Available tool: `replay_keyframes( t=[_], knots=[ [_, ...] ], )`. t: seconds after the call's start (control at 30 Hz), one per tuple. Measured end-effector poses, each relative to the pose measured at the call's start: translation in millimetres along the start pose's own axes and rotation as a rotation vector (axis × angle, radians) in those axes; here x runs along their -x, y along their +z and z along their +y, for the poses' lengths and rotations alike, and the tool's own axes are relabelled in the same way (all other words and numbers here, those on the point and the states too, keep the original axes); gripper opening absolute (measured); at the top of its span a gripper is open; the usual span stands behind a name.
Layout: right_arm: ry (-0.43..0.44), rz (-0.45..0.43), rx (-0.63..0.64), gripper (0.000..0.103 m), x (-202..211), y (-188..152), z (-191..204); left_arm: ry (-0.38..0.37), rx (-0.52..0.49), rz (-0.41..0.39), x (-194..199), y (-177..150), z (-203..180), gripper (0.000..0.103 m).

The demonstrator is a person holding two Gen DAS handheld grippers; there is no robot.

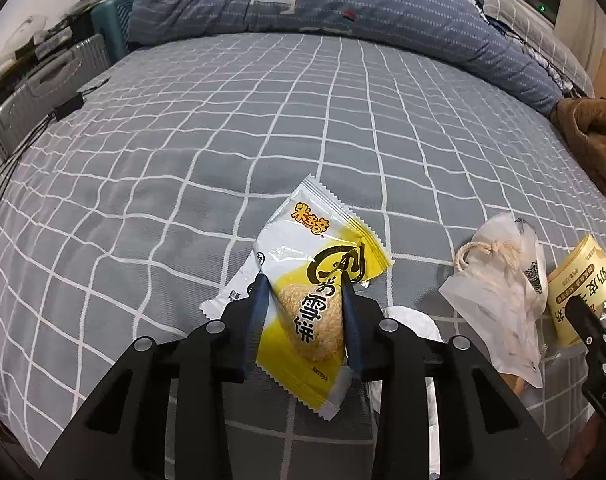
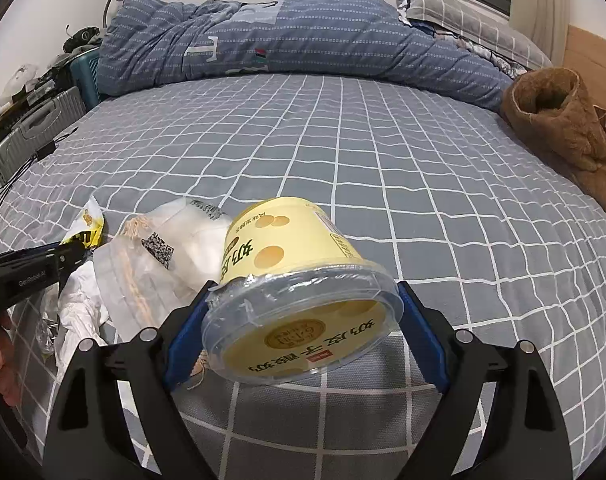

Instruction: Collect trash

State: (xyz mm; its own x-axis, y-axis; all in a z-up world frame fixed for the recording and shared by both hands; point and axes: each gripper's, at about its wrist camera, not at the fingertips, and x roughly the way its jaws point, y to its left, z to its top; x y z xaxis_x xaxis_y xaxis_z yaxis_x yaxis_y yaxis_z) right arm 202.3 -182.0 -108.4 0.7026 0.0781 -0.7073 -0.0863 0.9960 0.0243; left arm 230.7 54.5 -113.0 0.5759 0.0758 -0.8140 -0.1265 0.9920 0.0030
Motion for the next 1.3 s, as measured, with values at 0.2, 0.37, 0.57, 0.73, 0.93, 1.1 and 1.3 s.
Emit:
replay_keyframes(
  t=[0.2, 0.37, 0.57, 0.73, 0.93, 1.1, 1.3],
  knots=[
    [-0.008, -0.026, -0.011, 0.083, 11, 4, -1, 0.001, -0.004, -0.027, 12, 2, -1, 0.034],
    [-0.015, -0.040, -0.021, 0.083, 22, 7, -3, -0.005, -0.024, -0.039, 22, 0, -7, 0.034],
    [-0.017, -0.074, -0.024, 0.083, 44, 11, -3, -0.018, -0.033, -0.071, 43, -3, -8, 0.033],
    [-0.014, -0.103, -0.032, 0.083, 68, 6, -2, -0.045, -0.033, -0.098, 65, -12, -8, 0.034],
    [-0.007, -0.117, -0.040, 0.083, 93, -7, -1, -0.068, -0.029, -0.125, 91, -30, -3, 0.033],
    [-0.005, -0.113, -0.047, 0.083, 110, -22, 2, -0.072, -0.043, -0.120, 104, -53, 0, 0.033],
    [-0.005, -0.113, -0.028, 0.083, 132, -41, 12, -0.080, -0.060, -0.129, 121, -77, -3, 0.033]
  ],
)
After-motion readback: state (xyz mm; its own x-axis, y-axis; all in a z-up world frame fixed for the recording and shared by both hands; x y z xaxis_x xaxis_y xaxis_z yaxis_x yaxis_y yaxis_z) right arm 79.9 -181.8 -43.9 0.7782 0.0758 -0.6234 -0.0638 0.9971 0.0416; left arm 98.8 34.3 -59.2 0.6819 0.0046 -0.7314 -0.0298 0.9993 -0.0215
